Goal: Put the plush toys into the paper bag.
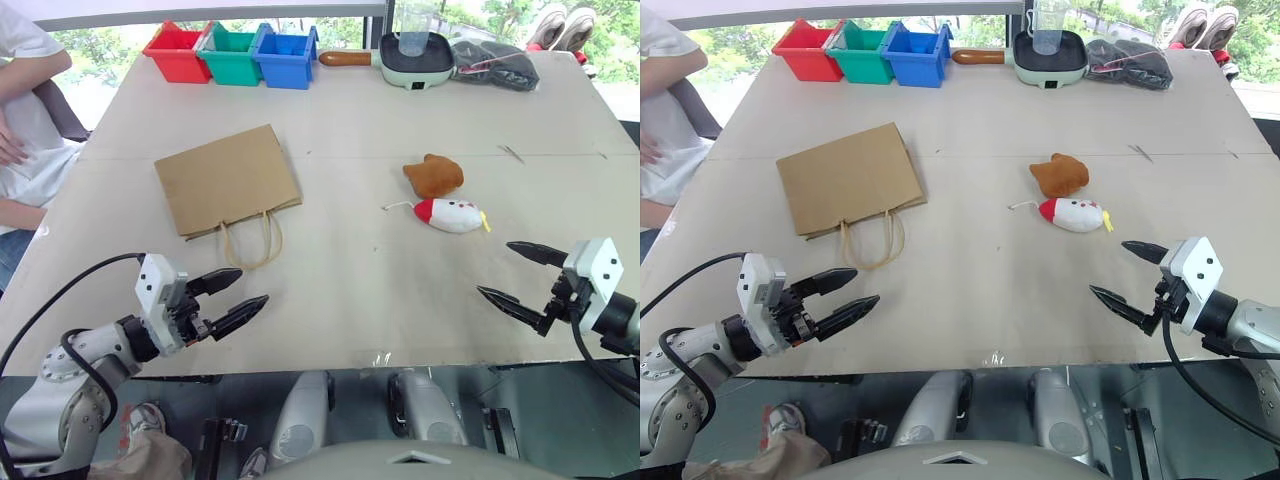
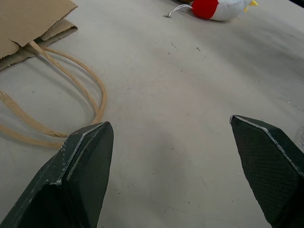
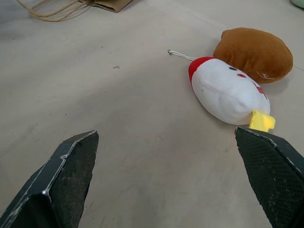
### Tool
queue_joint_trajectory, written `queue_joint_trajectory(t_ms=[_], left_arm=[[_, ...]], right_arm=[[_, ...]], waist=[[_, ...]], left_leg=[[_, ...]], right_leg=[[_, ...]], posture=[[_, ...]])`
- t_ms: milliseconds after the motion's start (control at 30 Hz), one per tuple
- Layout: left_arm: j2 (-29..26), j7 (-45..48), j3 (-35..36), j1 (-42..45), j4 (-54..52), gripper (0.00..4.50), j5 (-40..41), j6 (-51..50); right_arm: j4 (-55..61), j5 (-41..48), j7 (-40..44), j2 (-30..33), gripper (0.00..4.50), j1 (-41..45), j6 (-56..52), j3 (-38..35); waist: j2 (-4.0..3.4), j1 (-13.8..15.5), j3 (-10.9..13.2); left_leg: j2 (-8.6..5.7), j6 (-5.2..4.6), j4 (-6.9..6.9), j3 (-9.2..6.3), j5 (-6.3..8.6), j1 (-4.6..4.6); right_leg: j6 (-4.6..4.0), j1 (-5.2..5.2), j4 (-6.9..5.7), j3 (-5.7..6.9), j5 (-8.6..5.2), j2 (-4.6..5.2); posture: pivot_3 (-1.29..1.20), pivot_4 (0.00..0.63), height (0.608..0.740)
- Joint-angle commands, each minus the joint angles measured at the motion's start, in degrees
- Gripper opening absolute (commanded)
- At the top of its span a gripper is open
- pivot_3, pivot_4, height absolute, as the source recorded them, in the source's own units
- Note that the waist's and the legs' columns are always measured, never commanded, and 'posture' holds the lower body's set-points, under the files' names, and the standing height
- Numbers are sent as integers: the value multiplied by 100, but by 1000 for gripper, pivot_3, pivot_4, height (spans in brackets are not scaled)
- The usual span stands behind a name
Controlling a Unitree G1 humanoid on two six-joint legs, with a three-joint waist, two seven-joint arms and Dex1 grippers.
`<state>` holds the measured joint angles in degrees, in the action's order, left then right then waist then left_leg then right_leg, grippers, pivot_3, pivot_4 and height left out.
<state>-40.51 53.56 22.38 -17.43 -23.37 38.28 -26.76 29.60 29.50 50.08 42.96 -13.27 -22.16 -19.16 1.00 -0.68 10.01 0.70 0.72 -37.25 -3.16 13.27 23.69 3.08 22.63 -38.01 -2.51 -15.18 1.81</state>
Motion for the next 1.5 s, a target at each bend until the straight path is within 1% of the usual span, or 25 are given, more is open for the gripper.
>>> queue_joint_trajectory(t_ms=[33, 100, 167, 233, 300, 400, 467, 600, 733, 867, 933, 967, 1067, 1167, 1200, 1267, 1333, 1400, 1433, 1500], left_arm=[[-23, -93, 58, 232, -27, 4242, -40, 127], [71, -398, 183, 673, 244, 4242, 166, -68], [118, -625, 388, 979, 492, 4242, 353, -238], [2, -667, 580, 1201, 817, 4242, 329, -247], [-278, -447, 624, 1250, 1222, 4242, -181, 263], [-877, 105, 430, 1183, 2140, 4242, -1416, 2008], [-1073, 379, 280, 1251, 2678, 4242, -1897, 3055], [-1147, 420, -122, 1756, 3397, 4242, -2569, 4411], [-1018, 278, -683, 2244, 3721, 4242, -3119, 5310], [-904, 50, -1189, 2688, 4053, 4242, -3633, 6057], [-883, 145, -1405, 2785, 4150, 3734, -3644, 6198], [-874, 163, -1460, 2815, 4194, 3405, -3599, 6218], [-711, 440, -1580, 2924, 4090, 2011, -2999, 5817], [-473, 763, -1563, 2880, 3536, 485, -1957, 4587], [-403, 821, -1561, 2862, 3197, 15, -1482, 3910], [-309, 832, -1554, 2889, 2669, 0, -811, 2890], [-247, 758, -1525, 2930, 2259, 0, -371, 2148], [-158, 602, -1511, 3011, 1876, 0, 35, 1502], [-38, 454, -1566, 3119, 1618, 0, 394, 1041], [220, 194, -1667, 3341, 1238, 0, 862, 406]], right_arm=[[155, 15, 2, -52, 4500, 71, 164, 26], [355, 108, -148, -263, 4500, 284, 108, 390], [494, 132, -270, -417, 4500, 413, 54, 604], [642, 136, -354, -517, 4500, 510, -7, 811], [781, 186, -447, -601, 4500, 613, -85, 995], [916, 301, -473, -611, 4500, 702, -204, 1144], [922, 313, -514, -610, 4500, 743, -232, 1191], [955, 303, -645, -635, 4500, 876, -322, 1307], [996, 309, -754, -633, 4500, 944, -388, 1365], [1018, 260, -829, -643, 4500, 953, -371, 1415], [1023, 230, -857, -646, 4500, 932, -338, 1435], [1028, 218, -868, -648, 4500, 920, -321, 1440], [1063, 46, -983, -706, 4500, 787, -162, 1448], [1060, -119, -1101, -795, 4500, 680, -52, 1489], [1050, -114, -1123, -833, 4243, 667, -48, 1503], [1012, -58, -1170, -914, 3678, 700, -110, 1527], [968, -8, -1221, -971, 2618, 757, -197, 1551], [846, -192, -1244, -994, 1682, 884, -142, 1704], [674, -347, -1296, -1107, 1228, 1090, -116, 1941], [233, -769, -1373, -1372, 149, 1607, -29, 2537]], waist=[[0, 1, 0], [1, 9, 0], [1, 1, 0], [2, -15, -1], [5, -37, 0], [4, -31, 0], [2, -7, 1], [7, 60, -1], [17, 70, -7], [17, 9, -6], [16, -10, -6], [16, -19, -6], [16, -21, -6], [16, -19, -6], [16, -18, -6], [17, -19, -7], [17, -23, -7], [17, -26, -6], [17, -31, -7], [18, -38, -7]], left_leg=[[0, 0, 0, 0, 0, 0], [-3, 0, -1, 1, 0, -1], [-2, 0, -6, -7, -1, -1], [-2, 0, -7, -6, 0, 0], [-3, 0, -6, -3, 0, 1], [-4, 0, 5, -4, 0, 0], [-5, 1, 10, -3, 0, 0], [-7, 0, 6, 1, 0, 3], [-7, 0, 3, -3, 0, 4], [-10, -1, 5, -1, 1, 4], [-10, -1, 5, -4, 0, 4], [-10, -1, 5, -3, 0, 3], [-9, -1, 5, -3, 1, 3], [-9, -1, 3, -6, 1, 5], [-8, -1, -1, -6, 1, 5], [-6, -1, -9, -9, 1, 6], [-6, -1, -11, -10, 1, 4], [-8, -1, -12, -11, 0, 2], [-8, -1, -12, -12, 0, 1], [-9, -1, -17, -15, 0, 1]], right_leg=[[0, 0, 0, 0, 0, 0], [-2, -1, -1, 1, -1, -1], [0, -1, -3, 7, 0, -7], [4, -2, -4, 4, 3, -9], [4, 0, -2, 1, 3, -8], [2, 5, -2, 3, 3, -10], [-2, 6, 0, 4, 2, -8], [-10, 3, 6, 4, -3, 14], [1, 2, 4, 8, 3, 11], [4, 4, 0, 8, 5, 7], [4, 4, -2, 9, 5, 2], [4, 4, -4, 9, 5, 2], [4, 4, -6, 8, 5, 0], [5, 4, -8, 10, 6, 0], [5, 4, -10, 11, 6, 1], [6, 2, -14, 12, 6, 2], [6, 1, -18, 12, 6, 1], [6, 2, -25, 11, 5, 0], [6, 2, -26, 11, 5, 0], [5, 2, -32, 12, 5, -4]], posture=[[0, 150, 740], [0, 150, 740], [0, 150, 740], [0, 150, 740], [0, 150, 740], [0, 150, 740], [0, 150, 740], [0, 150, 740], [0, 150, 740], [0, 150, 740], [0, 150, 740], [0, 150, 740], [0, 150, 740], [0, 150, 740], [0, 150, 740], [0, 150, 740], [0, 150, 740], [0, 150, 740], [0, 150, 740], [0, 150, 740]])
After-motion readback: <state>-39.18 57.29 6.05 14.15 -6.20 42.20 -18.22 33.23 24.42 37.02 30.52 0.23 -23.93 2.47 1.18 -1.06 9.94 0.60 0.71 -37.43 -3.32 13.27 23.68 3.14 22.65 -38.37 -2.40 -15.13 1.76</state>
